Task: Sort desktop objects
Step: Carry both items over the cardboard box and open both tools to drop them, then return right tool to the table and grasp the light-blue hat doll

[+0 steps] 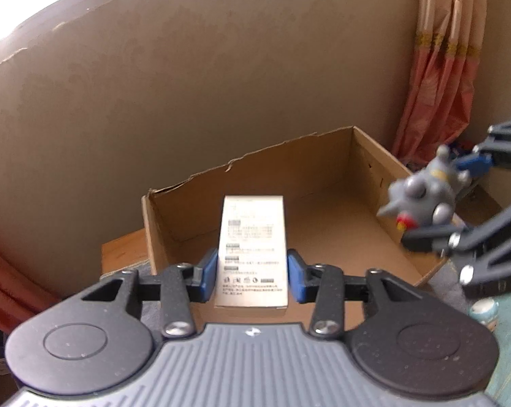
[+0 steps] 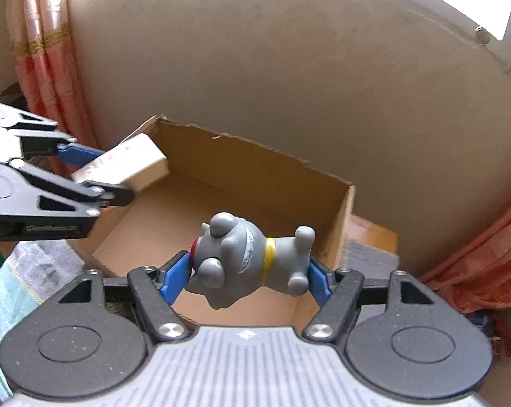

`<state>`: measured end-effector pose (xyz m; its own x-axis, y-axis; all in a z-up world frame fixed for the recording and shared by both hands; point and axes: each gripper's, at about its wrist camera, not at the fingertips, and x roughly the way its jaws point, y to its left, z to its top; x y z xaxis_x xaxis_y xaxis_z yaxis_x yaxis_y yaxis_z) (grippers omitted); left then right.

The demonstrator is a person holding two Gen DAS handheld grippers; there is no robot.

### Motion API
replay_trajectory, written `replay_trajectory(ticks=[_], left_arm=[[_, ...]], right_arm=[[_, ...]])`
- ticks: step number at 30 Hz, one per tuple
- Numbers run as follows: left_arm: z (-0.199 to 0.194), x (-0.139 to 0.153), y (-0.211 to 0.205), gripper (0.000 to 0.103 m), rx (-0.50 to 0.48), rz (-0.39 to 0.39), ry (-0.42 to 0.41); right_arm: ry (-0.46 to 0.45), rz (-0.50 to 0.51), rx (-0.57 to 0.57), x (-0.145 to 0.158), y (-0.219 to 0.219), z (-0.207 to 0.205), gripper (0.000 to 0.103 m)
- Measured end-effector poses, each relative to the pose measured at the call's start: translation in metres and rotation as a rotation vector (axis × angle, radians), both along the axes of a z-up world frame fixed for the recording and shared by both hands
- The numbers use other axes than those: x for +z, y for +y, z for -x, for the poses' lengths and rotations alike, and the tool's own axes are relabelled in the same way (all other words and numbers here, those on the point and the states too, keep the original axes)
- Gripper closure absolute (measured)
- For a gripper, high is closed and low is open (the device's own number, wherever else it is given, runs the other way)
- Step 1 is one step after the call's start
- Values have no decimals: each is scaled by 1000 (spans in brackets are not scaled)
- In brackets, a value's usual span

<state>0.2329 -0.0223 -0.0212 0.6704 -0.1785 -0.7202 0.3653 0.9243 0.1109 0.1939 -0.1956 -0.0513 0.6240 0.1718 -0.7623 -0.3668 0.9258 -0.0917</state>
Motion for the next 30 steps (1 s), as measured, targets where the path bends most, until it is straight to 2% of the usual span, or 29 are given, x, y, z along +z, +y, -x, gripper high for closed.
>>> replay_trajectory(ticks=[1, 2, 3, 4, 5, 8, 13, 18, 21, 25, 30], left_arm=[[-1, -2, 1, 15, 3, 12, 4], [-2, -2, 0, 1, 18, 17, -4], [-1, -2, 1, 1, 28, 30, -26], [-2, -3, -1, 1, 25, 45, -32], [-2, -4, -1, 1, 22, 54, -21], [-2, -6, 0, 1, 28, 47, -4], [12, -1, 3, 1, 18, 47, -21], [26, 9, 16, 1, 2, 118, -5], [40, 13, 22, 1, -11, 138, -13], [63, 13, 23, 1, -43, 118, -69], [88, 9, 23, 1, -89, 131, -20]], right_arm=[[8, -7, 7, -2, 1, 0, 23], [-3, 0, 5, -3, 3, 0, 19], [-31, 20, -3, -4, 5, 3, 6], [-56, 34, -6, -4, 6, 5, 0], [-77, 35, 0, -4, 7, 8, 0], [-65, 31, 3, -3, 7, 10, 0], [-68, -5, -12, 5, 3, 19, 0], [-115, -22, -18, 14, 1, 45, 0], [-134, -57, 20, 18, 0, 66, 0], [-142, -56, 86, 14, 4, 93, 0], [-128, -25, 116, 7, 9, 120, 0]])
